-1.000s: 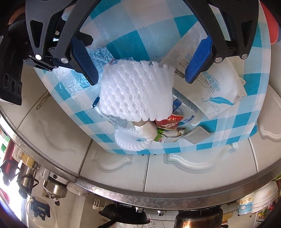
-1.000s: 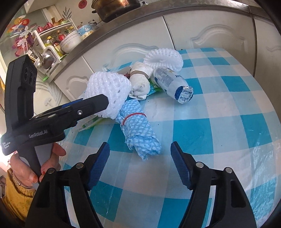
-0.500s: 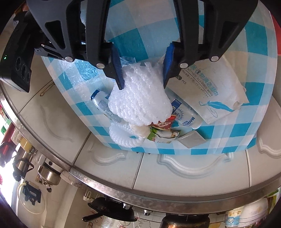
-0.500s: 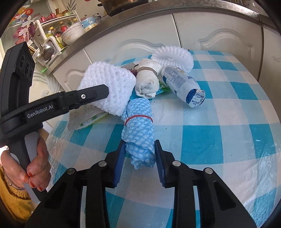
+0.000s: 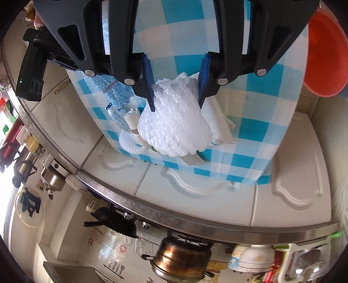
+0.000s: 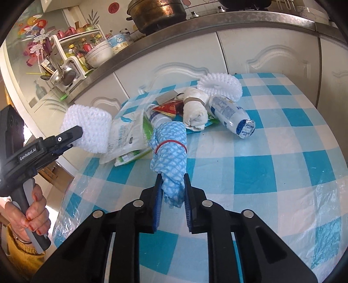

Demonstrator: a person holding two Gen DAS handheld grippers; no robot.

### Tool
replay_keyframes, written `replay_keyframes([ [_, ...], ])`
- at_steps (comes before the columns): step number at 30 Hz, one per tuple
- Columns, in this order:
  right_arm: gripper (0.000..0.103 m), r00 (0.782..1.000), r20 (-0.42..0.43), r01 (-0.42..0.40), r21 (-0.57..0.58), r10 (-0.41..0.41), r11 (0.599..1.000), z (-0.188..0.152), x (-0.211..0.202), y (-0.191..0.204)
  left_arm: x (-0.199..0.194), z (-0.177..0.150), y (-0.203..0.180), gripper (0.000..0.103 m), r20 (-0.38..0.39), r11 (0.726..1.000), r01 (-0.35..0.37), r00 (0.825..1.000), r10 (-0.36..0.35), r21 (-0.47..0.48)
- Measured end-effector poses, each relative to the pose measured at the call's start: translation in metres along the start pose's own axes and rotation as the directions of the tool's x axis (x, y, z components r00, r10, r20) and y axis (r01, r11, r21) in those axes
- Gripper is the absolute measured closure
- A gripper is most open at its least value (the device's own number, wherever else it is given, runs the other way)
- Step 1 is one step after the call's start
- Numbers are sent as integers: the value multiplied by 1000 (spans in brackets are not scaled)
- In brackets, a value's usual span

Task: Collect trash
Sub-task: 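Carry both items over the red bucket and open both tools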

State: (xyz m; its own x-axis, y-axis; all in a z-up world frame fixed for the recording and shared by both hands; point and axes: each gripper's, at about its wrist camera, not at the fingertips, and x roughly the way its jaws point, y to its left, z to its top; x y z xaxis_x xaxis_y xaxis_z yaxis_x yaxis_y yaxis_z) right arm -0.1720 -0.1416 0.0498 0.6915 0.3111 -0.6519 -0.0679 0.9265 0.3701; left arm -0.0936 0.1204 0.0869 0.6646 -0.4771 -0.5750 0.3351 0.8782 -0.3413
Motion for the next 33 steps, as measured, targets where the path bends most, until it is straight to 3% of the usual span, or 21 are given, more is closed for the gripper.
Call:
replay_keyframes([
  [3,84,999,-2,-38,-28,38,999,6,-3,22,-32,-4,32,67,41,997,-68,997,70,-40],
  [6,84,995,-28,-97,-68,95,993,13,0,51,-63,-12,71,66,71,982,-168,982,175,-89],
  [9,84,982,-72,-181,-123,173,976,19,8,92,-88,-23,115,66,68,947,-288,952,299,-140],
  [13,84,950,-165,-296,-193,267,936,21,33,154,-106,-44,169,66,31,891,-402,908,417,-211],
  [17,83,906,-275,-388,-235,322,891,15,68,216,-111,-67,214,65,-28,851,-458,884,467,-258],
  [22,82,863,-398,-442,-291,312,849,-3,120,279,-101,-88,251,63,-104,826,-478,877,469,-299],
  [26,81,840,-459,-451,-295,289,842,-15,158,309,-89,-100,266,56,-152,810,-498,867,475,-308],
  [28,76,828,-484,-455,-283,284,844,-20,171,315,-84,-106,271,50,-177,802,-511,860,479,-310],
  [29,72,832,-483,-445,-287,274,848,-22,176,317,-81,-108,274,42,-190,799,-514,858,478,-312],
  [31,53,833,-468,-449,-264,293,854,-23,178,313,-81,-113,277,23,-208,788,-523,852,480,-323],
  [33,36,826,-444,-474,-216,346,854,-21,173,304,-86,-117,277,21,-198,784,-524,852,485,-334],
])
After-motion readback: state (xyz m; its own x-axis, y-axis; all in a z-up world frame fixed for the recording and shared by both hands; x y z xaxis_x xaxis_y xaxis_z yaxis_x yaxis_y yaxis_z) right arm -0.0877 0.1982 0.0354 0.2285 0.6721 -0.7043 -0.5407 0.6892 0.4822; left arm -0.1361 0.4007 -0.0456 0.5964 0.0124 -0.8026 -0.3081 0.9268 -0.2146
